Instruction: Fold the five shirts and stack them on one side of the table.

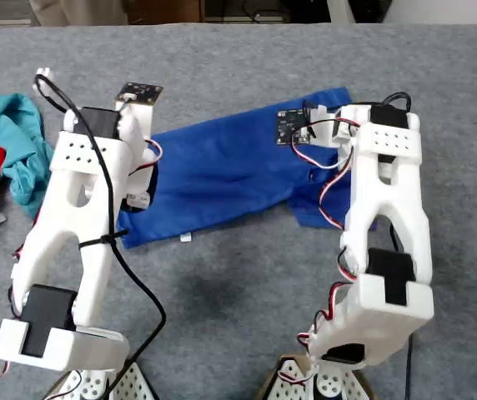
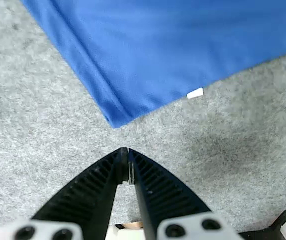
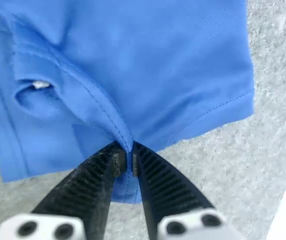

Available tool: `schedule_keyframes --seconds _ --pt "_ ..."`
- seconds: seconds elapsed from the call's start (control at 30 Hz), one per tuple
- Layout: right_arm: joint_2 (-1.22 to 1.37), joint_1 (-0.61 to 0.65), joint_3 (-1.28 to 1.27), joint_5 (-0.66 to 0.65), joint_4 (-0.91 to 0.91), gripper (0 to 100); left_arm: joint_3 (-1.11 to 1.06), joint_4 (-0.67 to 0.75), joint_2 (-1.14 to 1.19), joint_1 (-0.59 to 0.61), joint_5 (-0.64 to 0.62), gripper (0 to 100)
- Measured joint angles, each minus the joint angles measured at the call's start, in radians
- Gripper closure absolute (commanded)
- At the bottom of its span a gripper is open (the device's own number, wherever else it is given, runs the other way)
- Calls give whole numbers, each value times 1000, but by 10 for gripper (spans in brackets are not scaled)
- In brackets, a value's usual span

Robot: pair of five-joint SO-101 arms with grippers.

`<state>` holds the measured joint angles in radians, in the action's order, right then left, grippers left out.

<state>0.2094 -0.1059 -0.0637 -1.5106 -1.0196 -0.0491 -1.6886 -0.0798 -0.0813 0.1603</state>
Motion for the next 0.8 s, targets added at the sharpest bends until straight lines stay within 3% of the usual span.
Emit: schedule_keyframes --seconds 0.3,0.57,0.8 --pt "49 20 0 0 60 978 0 0 0 49 0 981" --pt "49 32 0 43 133 722 0 0 0 49 0 981" --pt "49 34 0 48 133 699 0 0 0 49 0 981"
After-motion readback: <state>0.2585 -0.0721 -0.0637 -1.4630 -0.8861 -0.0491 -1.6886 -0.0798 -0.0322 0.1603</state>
